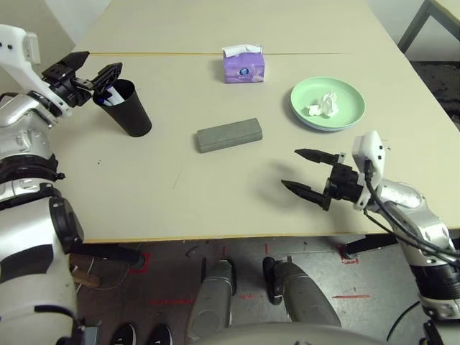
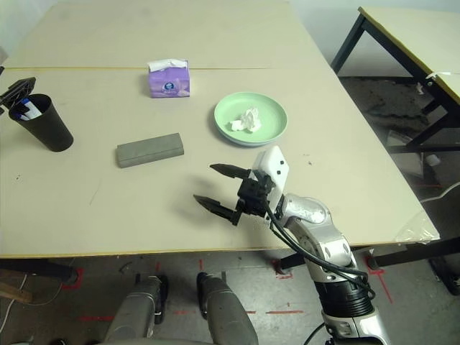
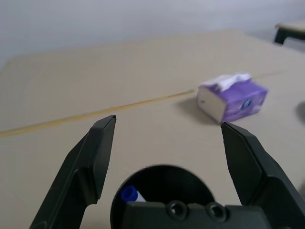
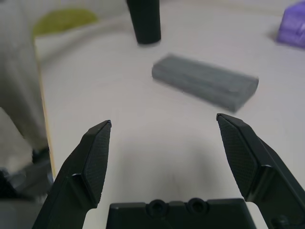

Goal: Organize and tidy the items on the table.

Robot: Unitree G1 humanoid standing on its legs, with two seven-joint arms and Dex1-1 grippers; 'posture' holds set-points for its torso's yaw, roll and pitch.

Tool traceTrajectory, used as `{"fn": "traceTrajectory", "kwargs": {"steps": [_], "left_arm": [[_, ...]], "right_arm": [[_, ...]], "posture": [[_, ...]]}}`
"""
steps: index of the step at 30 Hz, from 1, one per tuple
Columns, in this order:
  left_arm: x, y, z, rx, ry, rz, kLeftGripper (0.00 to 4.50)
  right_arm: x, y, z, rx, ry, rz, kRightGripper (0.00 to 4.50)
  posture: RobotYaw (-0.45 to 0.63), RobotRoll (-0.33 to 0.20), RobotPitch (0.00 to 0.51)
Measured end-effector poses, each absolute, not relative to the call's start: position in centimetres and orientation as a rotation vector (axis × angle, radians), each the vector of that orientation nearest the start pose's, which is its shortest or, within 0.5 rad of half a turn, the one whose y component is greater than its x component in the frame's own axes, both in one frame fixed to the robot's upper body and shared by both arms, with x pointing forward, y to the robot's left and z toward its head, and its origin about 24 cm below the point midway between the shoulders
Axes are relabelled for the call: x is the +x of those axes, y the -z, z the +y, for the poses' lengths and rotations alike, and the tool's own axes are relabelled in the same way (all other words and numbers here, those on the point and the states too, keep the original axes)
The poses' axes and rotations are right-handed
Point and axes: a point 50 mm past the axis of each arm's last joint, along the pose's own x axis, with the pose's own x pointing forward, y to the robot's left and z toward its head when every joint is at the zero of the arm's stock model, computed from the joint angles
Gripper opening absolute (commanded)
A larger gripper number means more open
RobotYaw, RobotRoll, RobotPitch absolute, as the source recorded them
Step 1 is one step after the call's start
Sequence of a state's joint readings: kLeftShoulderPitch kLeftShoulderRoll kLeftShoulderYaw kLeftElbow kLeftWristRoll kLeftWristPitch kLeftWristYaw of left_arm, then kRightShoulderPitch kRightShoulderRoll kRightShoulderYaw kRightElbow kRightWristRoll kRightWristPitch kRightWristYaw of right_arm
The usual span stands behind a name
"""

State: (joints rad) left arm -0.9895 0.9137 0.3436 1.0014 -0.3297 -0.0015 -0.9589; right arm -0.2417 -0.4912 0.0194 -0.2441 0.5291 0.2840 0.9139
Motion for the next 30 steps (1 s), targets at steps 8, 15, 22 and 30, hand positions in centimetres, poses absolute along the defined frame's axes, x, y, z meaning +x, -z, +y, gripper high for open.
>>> {"fn": "traceTrajectory", "kwargs": {"steps": [8, 15, 22, 30], "left_arm": [[26.9, -28.7, 43.0, 0.030, 0.007, -0.437, 4.47], [22.1, -20.0, 46.4, 0.023, -0.239, -0.249, 4.47], [22.3, -15.8, 42.5, 0.089, -0.119, -0.146, 4.47], [22.8, -17.2, 41.2, 0.111, -0.095, -0.160, 4.47]], "right_arm": [[28.3, -23.1, -20.0, -0.013, -0.760, -0.417, 4.50], [28.6, -16.5, -29.6, -0.132, -0.199, -0.142, 4.50], [27.6, -13.7, -31.7, -0.185, -0.029, -0.105, 4.50], [27.6, -12.9, -31.2, -0.154, -0.004, -0.125, 4.50]], "posture": [[-0.04, 0.000, 0.240], [-0.01, 0.000, 0.245], [0.00, 0.000, 0.248], [0.03, 0.000, 0.258]]}}
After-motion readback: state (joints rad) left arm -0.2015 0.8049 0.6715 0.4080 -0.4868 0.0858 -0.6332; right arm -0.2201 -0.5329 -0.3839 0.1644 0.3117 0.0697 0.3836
